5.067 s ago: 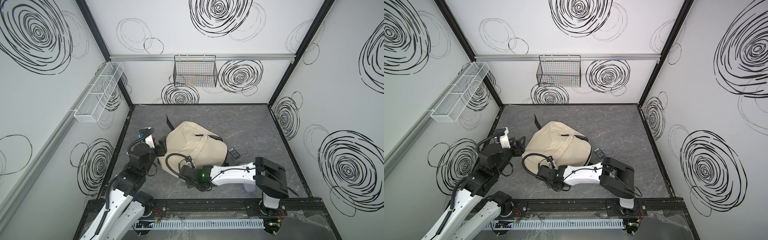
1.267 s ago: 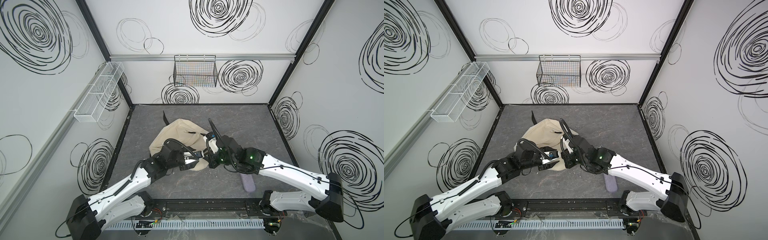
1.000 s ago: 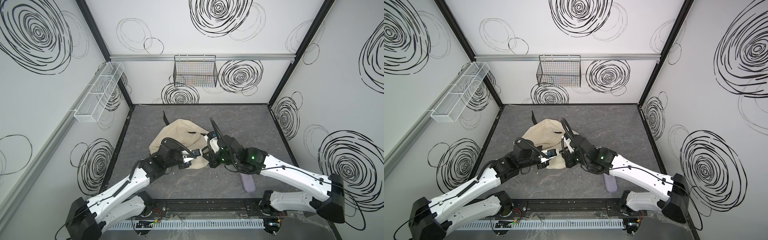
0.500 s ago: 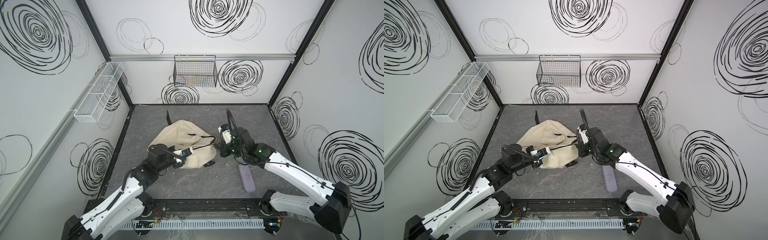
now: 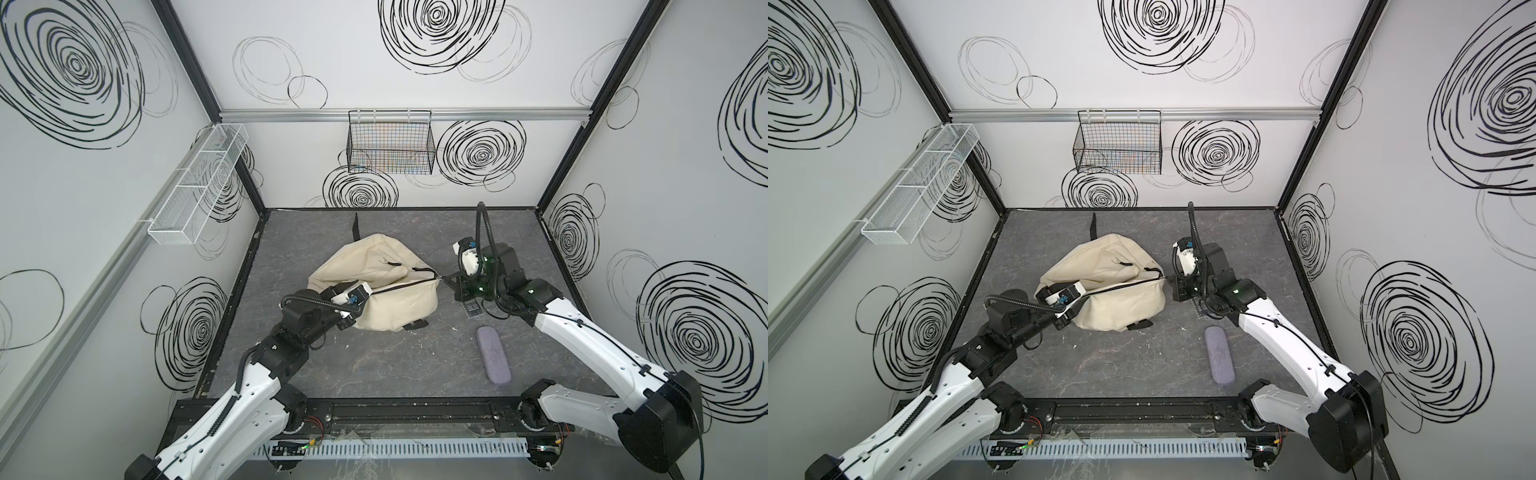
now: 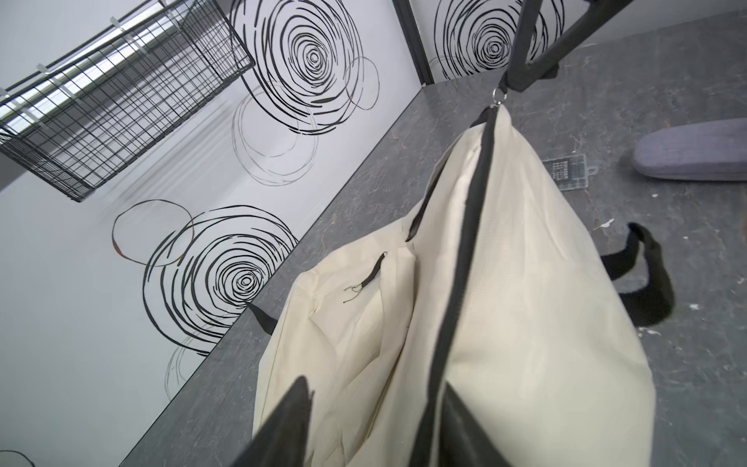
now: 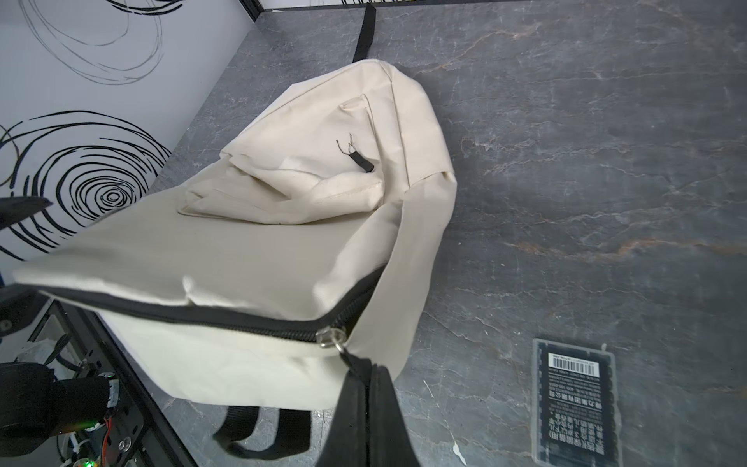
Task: Pack books, pencil case, and school supplies into a backpack
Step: Zip the student bag at the center of the table.
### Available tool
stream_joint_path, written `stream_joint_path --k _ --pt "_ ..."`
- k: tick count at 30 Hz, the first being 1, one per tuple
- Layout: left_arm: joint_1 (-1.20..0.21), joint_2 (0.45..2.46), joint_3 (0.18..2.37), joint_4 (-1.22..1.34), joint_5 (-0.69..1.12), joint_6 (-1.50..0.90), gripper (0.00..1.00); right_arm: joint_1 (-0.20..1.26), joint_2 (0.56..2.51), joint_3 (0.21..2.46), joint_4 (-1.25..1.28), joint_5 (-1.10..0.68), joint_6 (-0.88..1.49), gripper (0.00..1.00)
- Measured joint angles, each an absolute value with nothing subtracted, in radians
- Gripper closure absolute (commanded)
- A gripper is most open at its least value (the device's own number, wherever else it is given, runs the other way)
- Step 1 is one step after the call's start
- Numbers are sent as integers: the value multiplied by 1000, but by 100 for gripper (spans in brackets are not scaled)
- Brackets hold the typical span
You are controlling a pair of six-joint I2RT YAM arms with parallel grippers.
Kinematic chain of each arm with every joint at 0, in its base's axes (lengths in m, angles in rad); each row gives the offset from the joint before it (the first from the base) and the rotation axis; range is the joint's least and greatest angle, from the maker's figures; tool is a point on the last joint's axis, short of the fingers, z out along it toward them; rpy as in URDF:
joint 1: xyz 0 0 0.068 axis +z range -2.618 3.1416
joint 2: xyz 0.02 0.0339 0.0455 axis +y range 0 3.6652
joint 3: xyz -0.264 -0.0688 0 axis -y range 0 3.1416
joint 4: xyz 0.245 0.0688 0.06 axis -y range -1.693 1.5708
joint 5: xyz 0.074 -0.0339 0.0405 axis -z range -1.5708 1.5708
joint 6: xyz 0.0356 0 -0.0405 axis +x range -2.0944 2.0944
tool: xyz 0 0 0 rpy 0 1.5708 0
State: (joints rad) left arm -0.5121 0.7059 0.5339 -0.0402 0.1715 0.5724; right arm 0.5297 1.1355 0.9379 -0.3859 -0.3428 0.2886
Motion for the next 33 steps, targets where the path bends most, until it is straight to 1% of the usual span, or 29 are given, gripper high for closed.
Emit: stream_joint_path --k 4,8,12,16,17,19,21,22,23,24,25,26,27,29,30,32,33 --pt "-660 747 619 -96 182 587 0 640 1101 937 -376 -361 342 100" --pt "-794 835 697 -111 185 553 3 754 1098 930 -343 -377 402 100" --pt "-886 937 720 -107 167 506 12 828 1099 927 -338 -381 441 100" --pt "-918 989 715 -112 130 479 20 851 1098 927 -337 -380 464 100" --pt "-918 989 713 -113 115 471 24 853 1096 927 -337 -378 469 100" --pt "-910 986 712 -113 90 463 39 858 1092 927 -338 -375 474 100" --pt "-892 975 712 -116 75 453 58 859 1085 926 -338 -373 477 100" --pt "-883 971 712 -117 70 446 65 860 1082 925 -338 -371 477 100" --pt "-873 966 711 -118 67 443 68 862 1079 923 -338 -370 479 100" --pt "-864 962 711 -121 63 434 67 864 1076 923 -338 -367 480 100" --pt "-859 960 711 -125 61 432 64 865 1076 923 -338 -366 480 100" --pt "-855 960 711 -129 63 427 56 867 1076 923 -338 -363 480 100" --pt "-855 961 711 -136 64 424 52 869 1076 923 -338 -360 480 100" --pt "-854 964 712 -157 67 426 52 871 1076 923 -339 -357 480 100" --pt "-854 968 712 -167 70 426 53 872 1075 923 -339 -356 480 100" --pt "-854 976 712 -186 76 426 60 873 1074 923 -339 -353 480 100" --pt "-854 980 712 -191 80 425 69 873 1074 923 -339 -352 480 100"
